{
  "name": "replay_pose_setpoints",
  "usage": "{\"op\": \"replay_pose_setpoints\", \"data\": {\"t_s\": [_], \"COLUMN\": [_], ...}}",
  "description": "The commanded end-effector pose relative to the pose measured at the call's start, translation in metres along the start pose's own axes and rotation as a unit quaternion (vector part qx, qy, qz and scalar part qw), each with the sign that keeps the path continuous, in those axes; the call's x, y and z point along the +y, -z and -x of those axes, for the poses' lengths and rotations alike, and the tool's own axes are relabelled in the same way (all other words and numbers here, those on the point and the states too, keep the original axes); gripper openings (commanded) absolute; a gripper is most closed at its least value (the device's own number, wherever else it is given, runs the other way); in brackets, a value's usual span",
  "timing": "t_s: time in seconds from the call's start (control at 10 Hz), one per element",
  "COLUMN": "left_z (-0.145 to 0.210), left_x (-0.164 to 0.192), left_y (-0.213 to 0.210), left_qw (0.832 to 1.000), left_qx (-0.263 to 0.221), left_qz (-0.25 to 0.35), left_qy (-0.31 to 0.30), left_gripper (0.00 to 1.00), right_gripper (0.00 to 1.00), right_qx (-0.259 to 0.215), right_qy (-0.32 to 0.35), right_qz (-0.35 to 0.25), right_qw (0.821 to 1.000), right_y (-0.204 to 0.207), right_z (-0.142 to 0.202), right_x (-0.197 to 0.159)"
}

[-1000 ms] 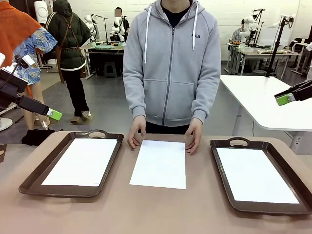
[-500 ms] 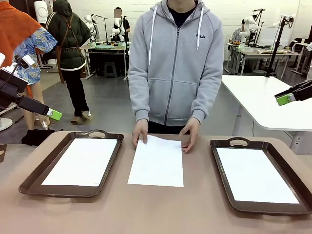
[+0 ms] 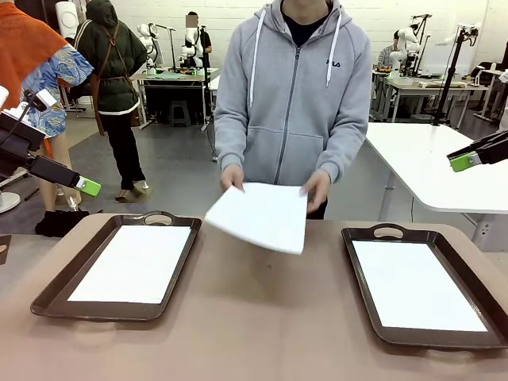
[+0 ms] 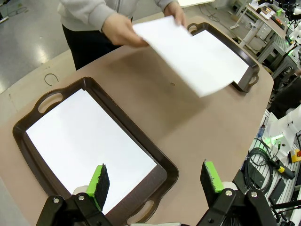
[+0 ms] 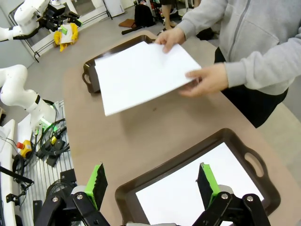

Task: Sort the A4 documents.
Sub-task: Receive the A4 Paper.

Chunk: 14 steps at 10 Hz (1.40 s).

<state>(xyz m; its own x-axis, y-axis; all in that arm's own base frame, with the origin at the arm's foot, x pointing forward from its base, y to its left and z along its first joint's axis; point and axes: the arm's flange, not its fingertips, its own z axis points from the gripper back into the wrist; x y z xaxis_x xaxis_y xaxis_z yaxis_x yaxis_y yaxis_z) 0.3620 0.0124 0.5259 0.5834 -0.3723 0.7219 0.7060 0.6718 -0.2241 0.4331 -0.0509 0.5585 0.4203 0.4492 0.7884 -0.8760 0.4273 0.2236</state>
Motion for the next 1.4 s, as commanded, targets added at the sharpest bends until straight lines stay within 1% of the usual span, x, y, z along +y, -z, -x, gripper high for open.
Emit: {"op": "replay_pose_setpoints", "data": {"t_s": [0.0,1.3], "left_z": [0.0000,0.0000], "left_x": [0.0003,0.0003], "left_y": [0.0005,0.0005], "left_qw": [1.000,1.000], "left_qx": [-0.003,-0.003], "left_qz": [0.003,0.003], "left_qy": [0.000,0.000], "left_gripper": [1.00,1.00], "right_gripper": [1.00,1.00], "right_qx": [0.000,0.000], "right_qy": [0.000,0.000], "right_qz": [-0.001,-0.001], "right_qw": [1.000,1.000], "right_y": [0.0004,0.0004], "right_z": [0.0003,0.0003], "right_x": [0.0000,0.0000]}}
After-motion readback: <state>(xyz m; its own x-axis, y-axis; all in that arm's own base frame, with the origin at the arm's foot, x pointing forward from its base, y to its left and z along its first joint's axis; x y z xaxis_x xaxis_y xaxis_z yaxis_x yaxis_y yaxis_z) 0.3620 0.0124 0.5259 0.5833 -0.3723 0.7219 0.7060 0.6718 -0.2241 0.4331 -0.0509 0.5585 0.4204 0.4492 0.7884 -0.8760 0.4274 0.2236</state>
